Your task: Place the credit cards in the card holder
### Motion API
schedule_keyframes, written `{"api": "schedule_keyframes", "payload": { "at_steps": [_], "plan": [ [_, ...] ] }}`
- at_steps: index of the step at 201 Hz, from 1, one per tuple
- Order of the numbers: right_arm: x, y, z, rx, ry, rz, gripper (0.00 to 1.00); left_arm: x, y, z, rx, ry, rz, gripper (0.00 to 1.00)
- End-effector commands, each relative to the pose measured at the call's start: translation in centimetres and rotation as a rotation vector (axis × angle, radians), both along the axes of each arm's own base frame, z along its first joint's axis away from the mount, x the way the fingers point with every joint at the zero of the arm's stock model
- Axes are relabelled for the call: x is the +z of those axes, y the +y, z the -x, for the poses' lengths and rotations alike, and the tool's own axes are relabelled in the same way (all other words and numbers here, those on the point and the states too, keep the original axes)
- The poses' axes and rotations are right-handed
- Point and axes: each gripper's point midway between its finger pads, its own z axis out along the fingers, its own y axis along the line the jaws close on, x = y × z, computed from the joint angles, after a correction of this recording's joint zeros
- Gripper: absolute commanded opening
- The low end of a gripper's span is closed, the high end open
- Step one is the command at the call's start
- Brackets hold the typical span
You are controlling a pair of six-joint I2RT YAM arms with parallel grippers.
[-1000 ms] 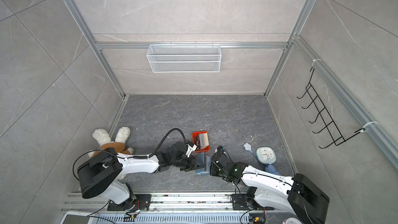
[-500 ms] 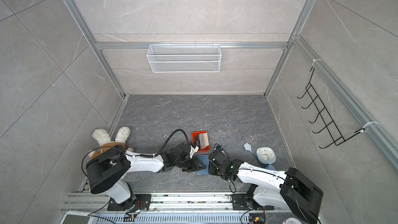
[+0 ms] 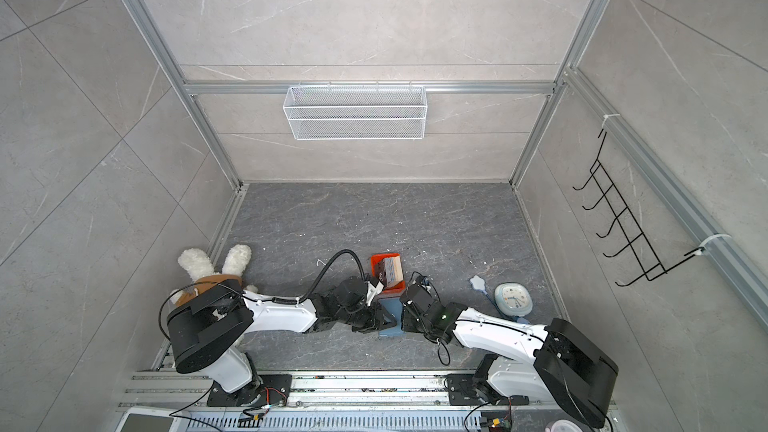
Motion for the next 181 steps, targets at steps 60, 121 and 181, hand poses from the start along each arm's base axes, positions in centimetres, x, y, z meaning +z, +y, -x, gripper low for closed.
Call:
{"api": "schedule_keyframes", "payload": {
  "at_steps": [60,121,181],
  "plan": [
    [1.8,-1.4,-2.6,-0.09,-0.083,-0.006,0.26,-2.1,1.2,0.8,0.023,0.032,-0.062,0.35],
    [5.5,-2.0,-2.0,-0.046,-0.151,-0.044,0.23,0.6,0.3,0.0,0.027,-0.019,-0.008,0.34],
    [8.3,-2.1,-2.1,-0.014,-0.198,-0.04,0.31,3.4,0.5,-1.4,0.033,-0.123,-0.017,0.34]
  ]
}}
